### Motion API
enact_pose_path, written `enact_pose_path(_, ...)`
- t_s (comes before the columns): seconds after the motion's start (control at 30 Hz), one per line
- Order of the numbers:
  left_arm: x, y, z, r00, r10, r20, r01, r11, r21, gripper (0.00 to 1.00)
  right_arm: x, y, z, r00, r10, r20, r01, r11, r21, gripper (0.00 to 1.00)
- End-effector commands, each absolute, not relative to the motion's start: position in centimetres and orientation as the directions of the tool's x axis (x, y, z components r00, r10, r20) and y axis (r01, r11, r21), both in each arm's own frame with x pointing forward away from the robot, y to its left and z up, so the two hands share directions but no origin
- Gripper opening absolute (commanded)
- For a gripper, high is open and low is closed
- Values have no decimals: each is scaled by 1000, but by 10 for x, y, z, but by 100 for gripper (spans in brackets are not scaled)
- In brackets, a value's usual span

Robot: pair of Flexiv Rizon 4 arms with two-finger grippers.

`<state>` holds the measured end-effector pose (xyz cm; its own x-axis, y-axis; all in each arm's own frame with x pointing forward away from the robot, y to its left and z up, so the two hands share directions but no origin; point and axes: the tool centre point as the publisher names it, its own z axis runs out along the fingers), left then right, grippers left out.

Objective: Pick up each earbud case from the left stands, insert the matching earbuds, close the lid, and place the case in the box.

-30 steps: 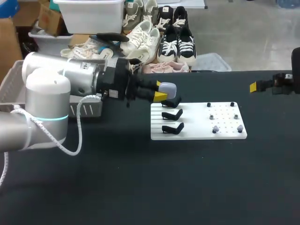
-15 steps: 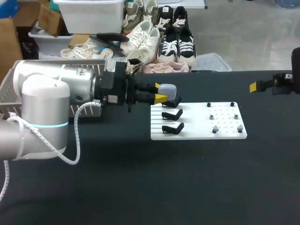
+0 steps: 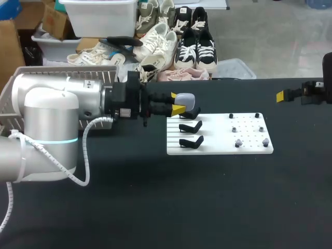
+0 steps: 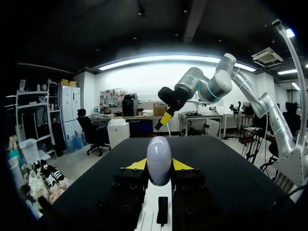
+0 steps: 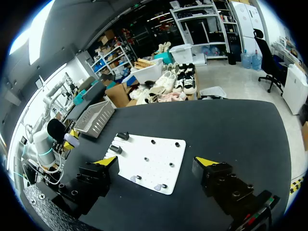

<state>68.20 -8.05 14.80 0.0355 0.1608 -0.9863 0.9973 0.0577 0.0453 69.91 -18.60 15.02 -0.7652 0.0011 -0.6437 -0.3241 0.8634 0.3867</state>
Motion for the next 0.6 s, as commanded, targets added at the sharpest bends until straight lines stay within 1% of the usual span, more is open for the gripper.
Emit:
enact_pose_path(0.03,679,-80,148,38,158,-987,994,97,53,0,700,-187,150,-766,0,-643,-327,862,388,100)
enact_pose_path(0.6,681,-113,135,50,114,-992,996,67,58,0,700,-187,150,-766,0,-643,-327,862,388,100)
